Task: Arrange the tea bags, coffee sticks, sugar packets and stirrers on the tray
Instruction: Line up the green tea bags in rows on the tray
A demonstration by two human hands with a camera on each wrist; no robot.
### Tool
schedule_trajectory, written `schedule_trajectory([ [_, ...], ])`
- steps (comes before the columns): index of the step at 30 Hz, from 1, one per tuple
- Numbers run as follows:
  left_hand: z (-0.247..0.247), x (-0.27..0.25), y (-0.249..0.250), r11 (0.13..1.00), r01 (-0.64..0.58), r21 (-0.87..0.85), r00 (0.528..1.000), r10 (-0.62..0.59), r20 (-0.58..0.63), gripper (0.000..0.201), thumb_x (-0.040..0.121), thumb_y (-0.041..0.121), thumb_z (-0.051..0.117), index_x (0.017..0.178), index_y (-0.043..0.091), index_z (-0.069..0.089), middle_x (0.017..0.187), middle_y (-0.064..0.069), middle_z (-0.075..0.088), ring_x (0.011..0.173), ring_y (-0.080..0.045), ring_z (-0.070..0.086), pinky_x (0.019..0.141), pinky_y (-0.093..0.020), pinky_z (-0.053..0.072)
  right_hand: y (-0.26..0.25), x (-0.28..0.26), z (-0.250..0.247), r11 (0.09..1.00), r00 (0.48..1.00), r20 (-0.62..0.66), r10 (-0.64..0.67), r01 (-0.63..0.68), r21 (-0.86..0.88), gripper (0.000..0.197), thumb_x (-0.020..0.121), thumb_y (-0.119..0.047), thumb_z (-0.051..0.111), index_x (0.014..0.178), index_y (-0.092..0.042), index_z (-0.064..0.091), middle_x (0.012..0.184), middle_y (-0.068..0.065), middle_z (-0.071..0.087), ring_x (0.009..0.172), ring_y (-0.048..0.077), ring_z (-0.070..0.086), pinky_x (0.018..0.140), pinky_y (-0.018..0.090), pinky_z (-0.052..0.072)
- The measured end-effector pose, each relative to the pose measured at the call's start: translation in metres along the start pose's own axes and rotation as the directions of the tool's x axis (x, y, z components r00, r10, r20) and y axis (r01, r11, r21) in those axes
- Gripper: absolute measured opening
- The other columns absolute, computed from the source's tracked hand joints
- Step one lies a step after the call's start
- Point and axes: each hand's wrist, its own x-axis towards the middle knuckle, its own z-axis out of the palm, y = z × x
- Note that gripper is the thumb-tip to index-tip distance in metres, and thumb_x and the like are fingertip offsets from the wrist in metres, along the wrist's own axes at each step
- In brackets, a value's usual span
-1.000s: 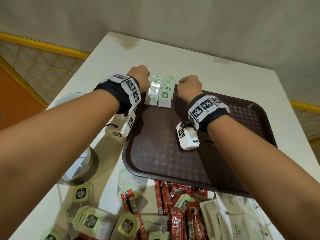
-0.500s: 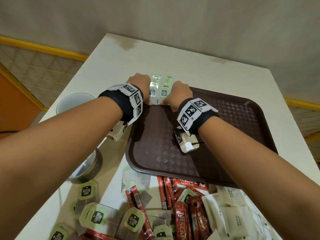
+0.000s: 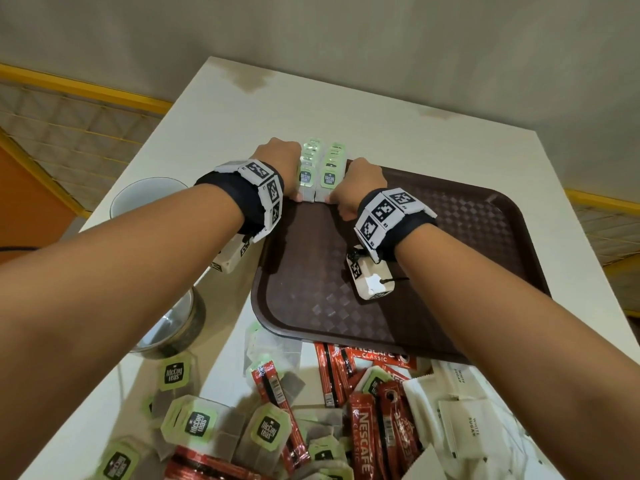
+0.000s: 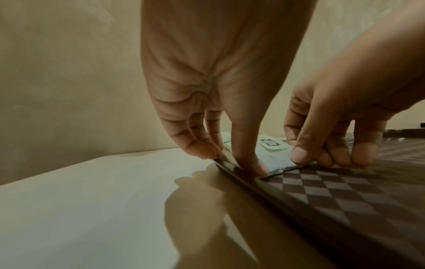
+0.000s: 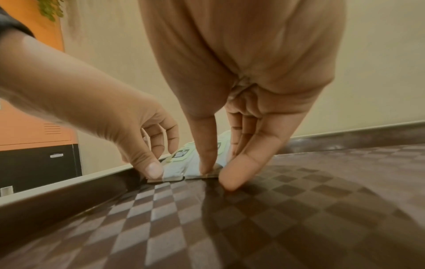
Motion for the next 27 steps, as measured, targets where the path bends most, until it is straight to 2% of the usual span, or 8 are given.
schedule_trajectory([
  [7,-0.032,-0.043,0.014,0.992,-0.12,0.028,0.987,0.122,-0.108,0.047,0.075,0.021,0.081,0.11,0.005,0.054,0.111,-0.016,0.059,0.101,-0.036,0.058,0.077,-0.039,0.046,0.0,-0.03,-0.022,0.994,0.995,-0.045,-0.086,0.089,0.069,0.036,0.074,-0.028,0.082,0.089,-0.001,0.065,0.084,0.015,0.069,0.075,0.027,0.07,0.057,0.032,0.056],
  [10,-0.065,-0.098,0.025,0.965,-0.261,-0.028,0.951,0.252,-0.179,0.027,0.077,0.021,0.079,0.096,0.012,0.062,0.091,-0.003,0.06,0.091,-0.025,0.059,0.072,-0.031,0.041,-0.001,-0.083,-0.038,0.938,0.968,0.006,-0.249,0.24,0.249,0.023,0.079,-0.016,0.079,0.084,-0.001,0.063,0.072,0.011,0.066,0.057,0.016,0.067,0.057,0.028,0.058],
  [12,-0.077,-0.149,0.025,0.929,-0.369,-0.036,0.914,0.355,-0.198,0.014,0.079,0.019,0.076,0.086,0.017,0.064,0.076,0.006,0.058,0.076,-0.015,0.058,0.069,-0.026,0.044,-0.001,-0.126,-0.045,0.891,0.905,0.14,-0.402,0.351,0.288,0.015,0.082,-0.013,0.075,0.085,-0.002,0.064,0.069,0.004,0.065,0.054,0.005,0.065,0.055,0.021,0.055],
  [14,-0.078,-0.2,0.017,0.904,-0.423,-0.065,0.899,0.41,-0.151,0.012,0.077,0.021,0.075,0.078,0.024,0.064,0.07,0.013,0.059,0.066,-0.002,0.056,0.064,-0.01,0.042,0.001,-0.165,-0.042,0.852,0.807,0.278,-0.522,0.472,0.229,0.009,0.082,-0.014,0.075,0.082,-0.01,0.067,0.074,0.0,0.068,0.06,0.006,0.067,0.059,0.02,0.057],
  [17,-0.053,-0.261,-0.007,0.927,-0.362,-0.099,0.929,0.368,0.039,0.012,0.077,0.028,0.074,0.076,0.03,0.062,0.066,0.018,0.058,0.064,0.009,0.054,0.058,-0.007,0.037,0.009,-0.21,-0.023,0.75,0.659,0.462,-0.594,0.66,0.023,0.005,0.081,-0.018,0.074,0.083,-0.019,0.069,0.078,-0.007,0.068,0.07,0.007,0.065,0.066,0.016,0.05],
  [19,-0.026,-0.288,-0.028,0.955,-0.29,-0.061,0.94,0.296,0.167,0.008,0.083,0.031,0.07,0.082,0.033,0.062,0.072,0.019,0.059,0.069,0.006,0.055,0.058,-0.008,0.037,0.015,-0.232,-0.009,0.715,0.614,0.537,-0.579,0.699,-0.027,0.01,0.084,-0.024,0.072,0.091,-0.017,0.071,0.083,-0.008,0.068,0.076,0.006,0.064,0.07,0.02,0.049],
  [23,0.02,-0.317,-0.061,0.988,-0.149,0.047,0.971,0.137,0.195,0.026,0.087,0.041,0.062,0.111,0.031,0.06,0.101,0.009,0.064,0.092,-0.012,0.059,0.074,-0.024,0.047,0.017,-0.255,0.02,0.744,0.678,0.499,-0.539,0.661,-0.096,0.027,0.085,-0.04,0.07,0.09,-0.015,0.063,0.086,-0.001,0.065,0.077,0.016,0.06,0.069,0.031,0.05],
  [27,0.049,-0.321,-0.067,0.989,-0.136,0.058,0.984,0.128,0.124,0.038,0.085,0.045,0.064,0.114,0.022,0.058,0.109,0.002,0.059,0.098,-0.019,0.056,0.08,-0.034,0.048,0.011,-0.265,0.042,0.711,0.703,0.457,-0.546,0.676,-0.191,0.028,0.081,-0.033,0.074,0.088,-0.015,0.054,0.079,-0.001,0.055,0.072,0.02,0.054,0.059,0.034,0.043],
])
